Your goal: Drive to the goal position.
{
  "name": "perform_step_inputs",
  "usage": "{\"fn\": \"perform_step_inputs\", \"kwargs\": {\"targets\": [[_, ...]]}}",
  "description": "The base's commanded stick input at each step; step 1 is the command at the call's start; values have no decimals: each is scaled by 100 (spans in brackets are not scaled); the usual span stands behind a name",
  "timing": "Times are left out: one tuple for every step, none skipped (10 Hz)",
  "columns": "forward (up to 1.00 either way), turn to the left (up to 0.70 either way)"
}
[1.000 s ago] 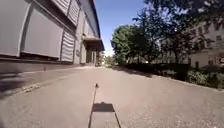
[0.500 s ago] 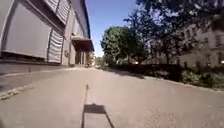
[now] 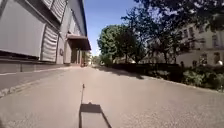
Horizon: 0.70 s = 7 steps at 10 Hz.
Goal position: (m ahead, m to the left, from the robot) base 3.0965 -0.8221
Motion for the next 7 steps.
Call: {"fn": "perform_step_inputs", "kwargs": {"targets": [[70,-1],[70,-1],[70,-1],[70,-1],[70,-1],[70,-1],[70,-1]]}}
